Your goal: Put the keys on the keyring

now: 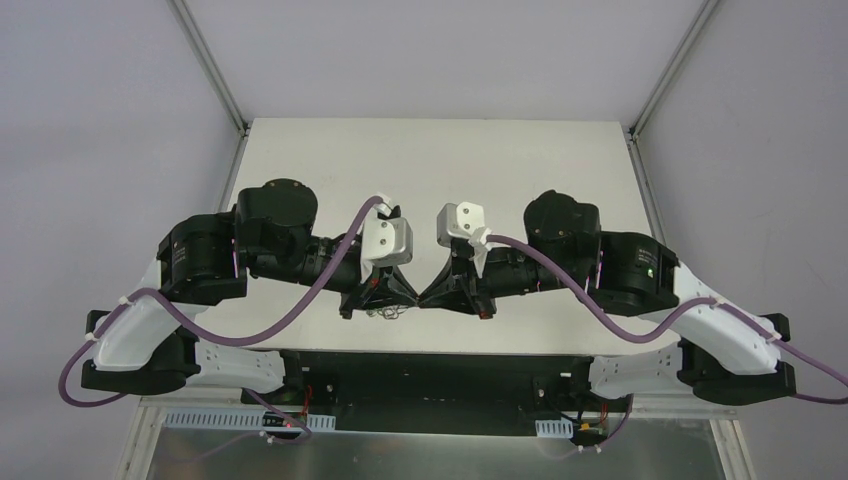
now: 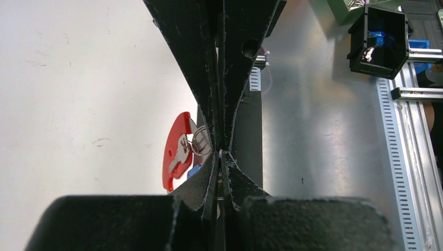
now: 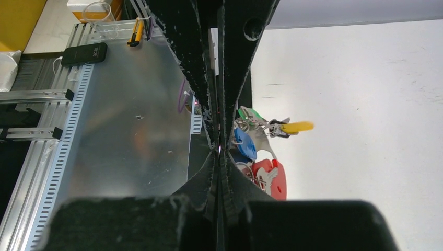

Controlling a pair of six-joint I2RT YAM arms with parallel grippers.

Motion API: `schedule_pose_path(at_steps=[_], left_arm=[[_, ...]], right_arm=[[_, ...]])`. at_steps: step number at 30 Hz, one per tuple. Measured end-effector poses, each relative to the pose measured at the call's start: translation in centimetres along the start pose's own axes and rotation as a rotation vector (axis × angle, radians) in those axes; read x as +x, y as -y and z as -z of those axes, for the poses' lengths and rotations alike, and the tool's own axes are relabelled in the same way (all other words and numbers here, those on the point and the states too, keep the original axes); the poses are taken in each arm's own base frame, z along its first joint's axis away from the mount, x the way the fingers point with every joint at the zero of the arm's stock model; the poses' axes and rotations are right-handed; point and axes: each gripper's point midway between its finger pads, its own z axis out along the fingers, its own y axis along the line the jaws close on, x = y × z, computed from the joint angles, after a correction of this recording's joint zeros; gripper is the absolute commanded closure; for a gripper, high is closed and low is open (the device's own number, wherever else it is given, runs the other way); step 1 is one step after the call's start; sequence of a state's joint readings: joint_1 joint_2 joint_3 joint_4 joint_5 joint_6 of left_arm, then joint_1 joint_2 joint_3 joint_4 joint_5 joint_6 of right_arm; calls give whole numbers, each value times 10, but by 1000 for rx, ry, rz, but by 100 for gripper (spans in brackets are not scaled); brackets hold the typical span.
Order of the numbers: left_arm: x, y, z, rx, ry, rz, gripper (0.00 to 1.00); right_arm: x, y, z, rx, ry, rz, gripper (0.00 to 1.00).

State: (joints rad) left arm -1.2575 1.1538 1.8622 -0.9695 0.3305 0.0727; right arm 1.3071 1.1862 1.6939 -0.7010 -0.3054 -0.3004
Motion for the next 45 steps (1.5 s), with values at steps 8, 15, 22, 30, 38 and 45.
schedule_pose_path(at_steps=[8,15,22,30,38,45], left_arm=[[-3,0,1,3,12,-28,80],[-20,12,32,20,175,-104,64],[-23,15,48,8,284,-159,63],[-17,4,19,-10,265,-156,63],[-21,-5,13,-54,301,-159,63],[-24,-11,21,-104,344,-159,67]], right_arm=[[1,4,2,29,28,3,100],[18,10,9,81,38,-13,100],[-1,11,21,112,158,-10,100],[-19,11,26,114,296,11,100],[-27,14,17,113,363,28,100],[-35,14,16,113,449,50,100]])
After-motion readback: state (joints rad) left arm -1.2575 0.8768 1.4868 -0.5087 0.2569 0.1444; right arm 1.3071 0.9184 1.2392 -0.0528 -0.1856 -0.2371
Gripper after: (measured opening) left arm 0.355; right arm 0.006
